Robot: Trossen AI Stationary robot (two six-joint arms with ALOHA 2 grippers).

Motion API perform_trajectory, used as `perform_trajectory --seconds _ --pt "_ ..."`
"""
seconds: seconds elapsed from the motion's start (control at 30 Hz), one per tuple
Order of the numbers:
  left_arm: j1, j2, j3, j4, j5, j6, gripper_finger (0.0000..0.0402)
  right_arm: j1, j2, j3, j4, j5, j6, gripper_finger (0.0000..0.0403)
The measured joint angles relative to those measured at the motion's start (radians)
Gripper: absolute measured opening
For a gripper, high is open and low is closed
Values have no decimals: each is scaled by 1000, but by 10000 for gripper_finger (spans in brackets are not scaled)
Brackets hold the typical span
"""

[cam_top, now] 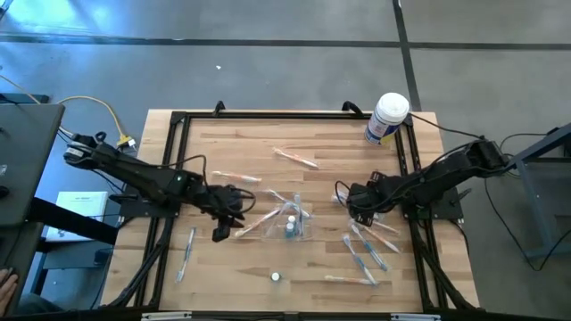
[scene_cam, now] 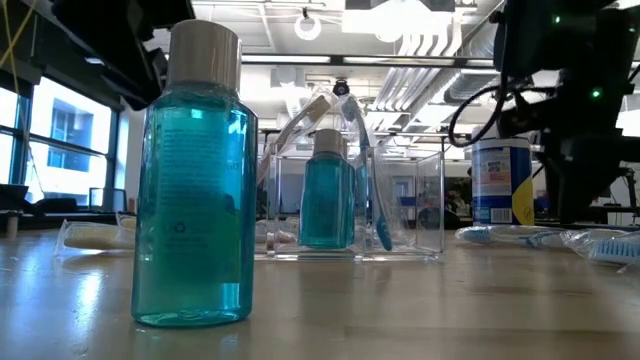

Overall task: Pick & Place toothbrushing station
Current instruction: Put the blue toothbrush into the transparent organizer

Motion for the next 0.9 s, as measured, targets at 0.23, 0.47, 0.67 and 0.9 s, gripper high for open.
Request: perform_trajectory --seconds 0.23,0.47,0.67,0.9 --pt "-101 0 -44 91 -36 -6 120 -22 0 -89 166 -54 -52 205" --pt "-157 0 -49 117 -221 -11 120 -21 -4 -137 220 -33 -30 198" --pt "-175 0 -49 141 -260 -11 120 -22 -1 -143 242 22 -30 124" --pt "-175 1 -49 198 -261 -11 120 -22 1 -146 248 46 -38 15"
